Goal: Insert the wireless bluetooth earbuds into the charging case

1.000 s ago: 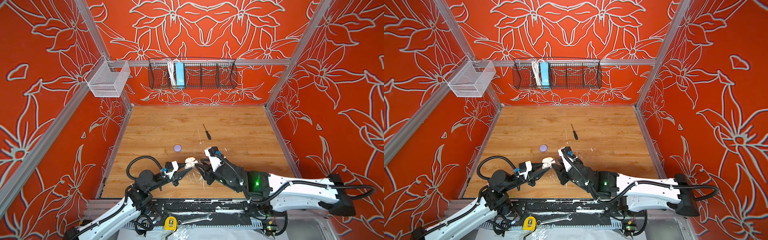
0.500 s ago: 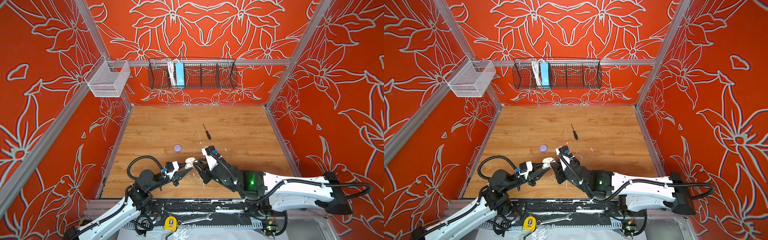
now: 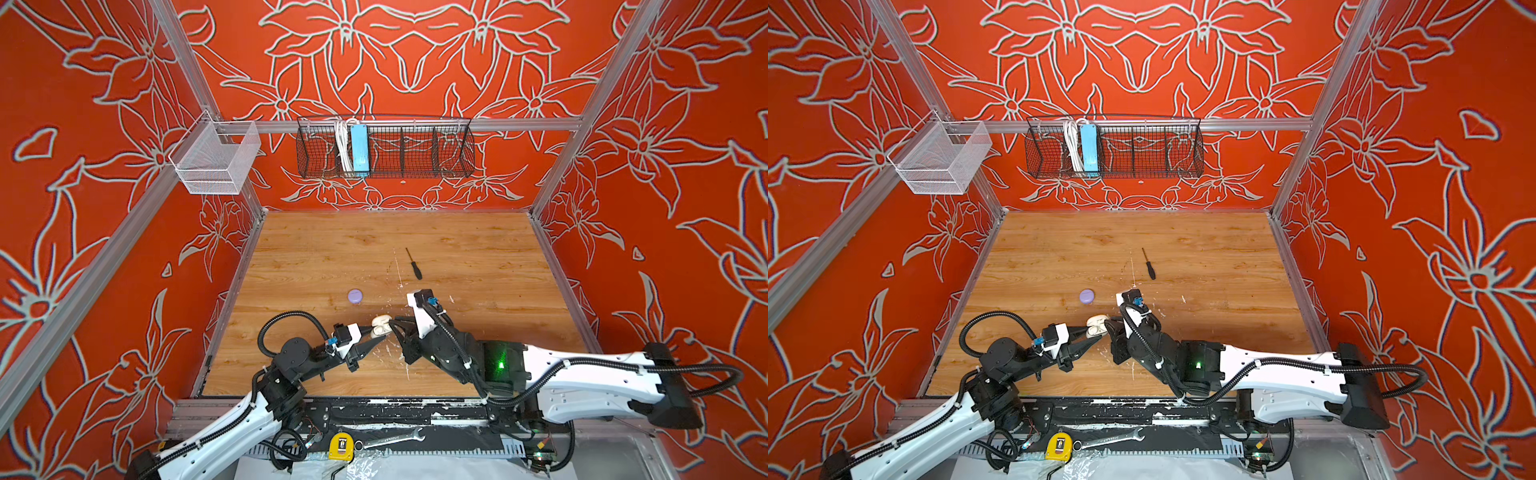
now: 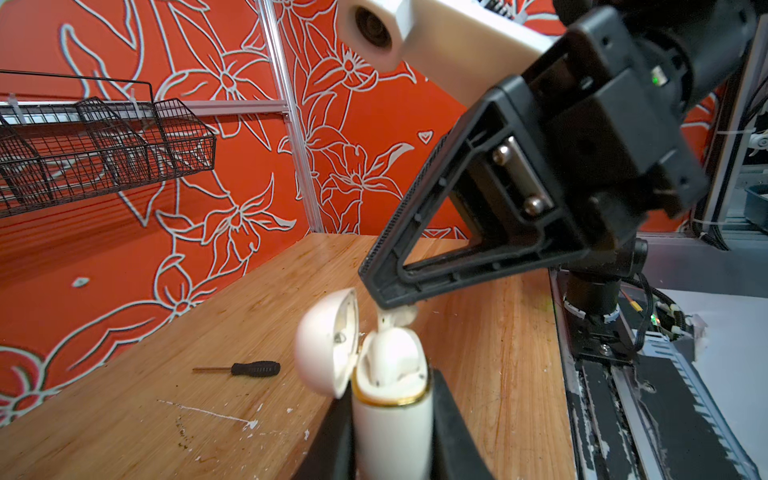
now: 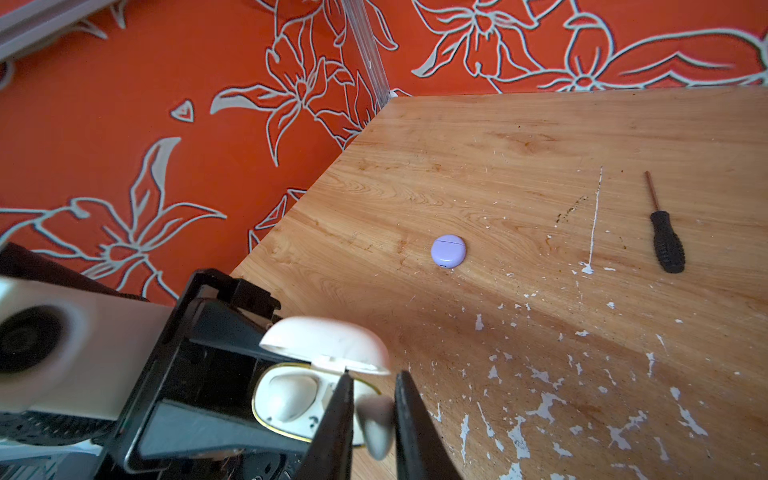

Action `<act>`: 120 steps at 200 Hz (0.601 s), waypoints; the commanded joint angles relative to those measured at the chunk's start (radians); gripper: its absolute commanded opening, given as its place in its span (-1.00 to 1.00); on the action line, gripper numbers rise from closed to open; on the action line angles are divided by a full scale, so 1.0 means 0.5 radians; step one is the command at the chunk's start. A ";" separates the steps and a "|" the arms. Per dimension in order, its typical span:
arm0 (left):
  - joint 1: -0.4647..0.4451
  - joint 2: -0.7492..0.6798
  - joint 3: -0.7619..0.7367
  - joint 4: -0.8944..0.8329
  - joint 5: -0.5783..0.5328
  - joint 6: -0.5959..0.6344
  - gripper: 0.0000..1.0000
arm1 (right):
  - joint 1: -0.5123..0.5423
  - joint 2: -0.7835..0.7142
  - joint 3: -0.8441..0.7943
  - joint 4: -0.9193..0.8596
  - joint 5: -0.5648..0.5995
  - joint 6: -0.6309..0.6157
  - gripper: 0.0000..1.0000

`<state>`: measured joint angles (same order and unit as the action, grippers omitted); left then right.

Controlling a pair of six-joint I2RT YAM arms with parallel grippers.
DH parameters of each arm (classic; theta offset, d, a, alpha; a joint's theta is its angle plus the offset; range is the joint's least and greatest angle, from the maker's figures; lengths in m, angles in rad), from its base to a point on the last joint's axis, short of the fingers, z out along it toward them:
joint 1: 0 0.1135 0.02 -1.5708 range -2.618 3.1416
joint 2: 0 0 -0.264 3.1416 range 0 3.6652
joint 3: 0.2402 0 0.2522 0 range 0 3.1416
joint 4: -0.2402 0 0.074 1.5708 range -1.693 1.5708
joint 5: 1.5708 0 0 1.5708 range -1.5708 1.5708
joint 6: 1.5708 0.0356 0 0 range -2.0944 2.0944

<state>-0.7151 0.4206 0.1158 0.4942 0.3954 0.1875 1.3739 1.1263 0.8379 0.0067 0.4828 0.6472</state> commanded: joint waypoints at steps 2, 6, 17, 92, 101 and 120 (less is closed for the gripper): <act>-0.014 -0.017 -0.004 0.023 0.044 0.090 -1.00 | 0.004 -0.028 -0.053 0.123 0.044 0.133 -0.59; -0.015 -0.021 -0.008 0.024 0.044 0.095 -1.00 | 0.004 -0.032 -0.060 0.130 0.044 0.141 -0.58; -0.015 -0.034 -0.013 0.021 0.040 0.102 -1.00 | 0.004 -0.042 -0.074 0.145 0.044 0.161 -0.56; -0.015 -0.038 -0.018 0.021 0.061 0.143 -1.00 | 0.004 0.042 -0.062 0.195 0.030 0.224 -0.66; -0.015 -0.035 -0.021 0.028 0.059 0.155 -1.00 | 0.004 0.058 -0.065 0.206 0.032 0.257 -0.69; -0.015 -0.028 -0.026 0.036 0.047 0.176 -1.00 | 0.004 0.116 -0.061 0.233 0.025 0.328 -0.71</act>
<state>-0.7147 0.4061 0.1104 0.4816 0.3992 0.2432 1.3731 1.1427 0.8085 0.0883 0.5049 0.7422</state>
